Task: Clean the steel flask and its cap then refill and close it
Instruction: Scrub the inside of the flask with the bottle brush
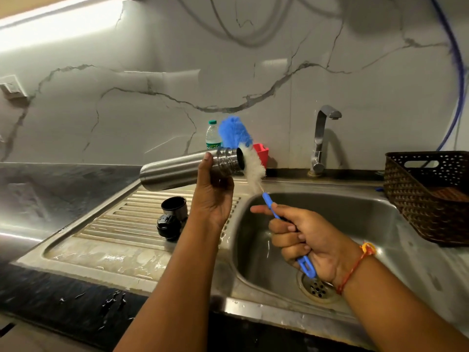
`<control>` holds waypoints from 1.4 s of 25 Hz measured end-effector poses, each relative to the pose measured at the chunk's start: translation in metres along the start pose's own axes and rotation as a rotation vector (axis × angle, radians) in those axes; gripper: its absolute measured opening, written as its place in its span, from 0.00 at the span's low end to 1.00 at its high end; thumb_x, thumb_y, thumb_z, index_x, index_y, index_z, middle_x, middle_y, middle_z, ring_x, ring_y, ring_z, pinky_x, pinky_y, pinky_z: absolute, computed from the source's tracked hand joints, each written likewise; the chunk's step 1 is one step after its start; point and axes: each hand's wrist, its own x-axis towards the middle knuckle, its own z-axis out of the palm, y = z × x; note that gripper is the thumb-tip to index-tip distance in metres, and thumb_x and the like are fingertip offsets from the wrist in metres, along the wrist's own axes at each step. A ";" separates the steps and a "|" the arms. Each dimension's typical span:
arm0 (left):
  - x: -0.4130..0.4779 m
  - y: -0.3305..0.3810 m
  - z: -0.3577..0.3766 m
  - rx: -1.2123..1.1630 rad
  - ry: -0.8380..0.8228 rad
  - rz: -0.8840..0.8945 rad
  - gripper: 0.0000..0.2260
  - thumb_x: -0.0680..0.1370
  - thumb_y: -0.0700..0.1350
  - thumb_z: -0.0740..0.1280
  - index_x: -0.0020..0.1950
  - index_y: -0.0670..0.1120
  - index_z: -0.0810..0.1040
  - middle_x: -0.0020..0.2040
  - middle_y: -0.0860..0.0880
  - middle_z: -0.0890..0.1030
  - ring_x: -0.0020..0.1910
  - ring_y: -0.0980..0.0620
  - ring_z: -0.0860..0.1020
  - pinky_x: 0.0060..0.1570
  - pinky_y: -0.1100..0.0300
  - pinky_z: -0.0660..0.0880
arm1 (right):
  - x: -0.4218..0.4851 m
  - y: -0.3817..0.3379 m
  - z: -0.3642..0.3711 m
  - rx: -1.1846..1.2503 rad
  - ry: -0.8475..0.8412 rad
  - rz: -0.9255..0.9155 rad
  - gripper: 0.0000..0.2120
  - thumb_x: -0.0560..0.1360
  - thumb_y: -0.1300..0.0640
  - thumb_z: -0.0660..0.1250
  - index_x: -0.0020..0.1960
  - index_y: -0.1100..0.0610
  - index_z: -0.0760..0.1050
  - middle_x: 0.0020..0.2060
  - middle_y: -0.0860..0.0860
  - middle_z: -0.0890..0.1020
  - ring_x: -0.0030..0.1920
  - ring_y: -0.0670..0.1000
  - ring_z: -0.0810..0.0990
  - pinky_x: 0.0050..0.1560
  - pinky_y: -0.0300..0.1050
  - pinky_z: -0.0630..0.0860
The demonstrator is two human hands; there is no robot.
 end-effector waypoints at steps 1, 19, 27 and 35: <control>0.002 0.002 -0.001 -0.023 -0.023 -0.004 0.26 0.73 0.51 0.72 0.68 0.43 0.75 0.57 0.42 0.84 0.53 0.49 0.84 0.46 0.62 0.81 | -0.003 -0.001 -0.002 0.002 -0.021 0.018 0.19 0.80 0.54 0.59 0.67 0.62 0.74 0.27 0.47 0.59 0.21 0.41 0.55 0.19 0.32 0.49; 0.002 0.004 0.004 0.079 0.011 -0.072 0.21 0.79 0.54 0.69 0.65 0.42 0.76 0.50 0.43 0.85 0.46 0.50 0.84 0.40 0.63 0.82 | -0.005 -0.005 -0.005 -0.373 0.161 -0.213 0.14 0.84 0.54 0.57 0.61 0.59 0.77 0.27 0.48 0.62 0.23 0.42 0.57 0.19 0.34 0.52; 0.005 0.014 -0.004 0.013 0.119 0.074 0.18 0.75 0.46 0.75 0.62 0.42 0.77 0.53 0.42 0.86 0.58 0.46 0.84 0.55 0.57 0.81 | 0.003 0.005 -0.002 -0.574 0.291 -0.442 0.11 0.82 0.60 0.61 0.59 0.49 0.79 0.30 0.51 0.72 0.28 0.45 0.67 0.25 0.37 0.66; 0.013 0.010 -0.007 0.010 0.176 0.127 0.23 0.73 0.44 0.78 0.66 0.41 0.78 0.54 0.43 0.85 0.55 0.48 0.85 0.55 0.56 0.82 | 0.016 0.018 -0.004 -0.858 0.322 -0.475 0.16 0.82 0.59 0.61 0.67 0.46 0.76 0.25 0.41 0.73 0.26 0.40 0.68 0.31 0.36 0.66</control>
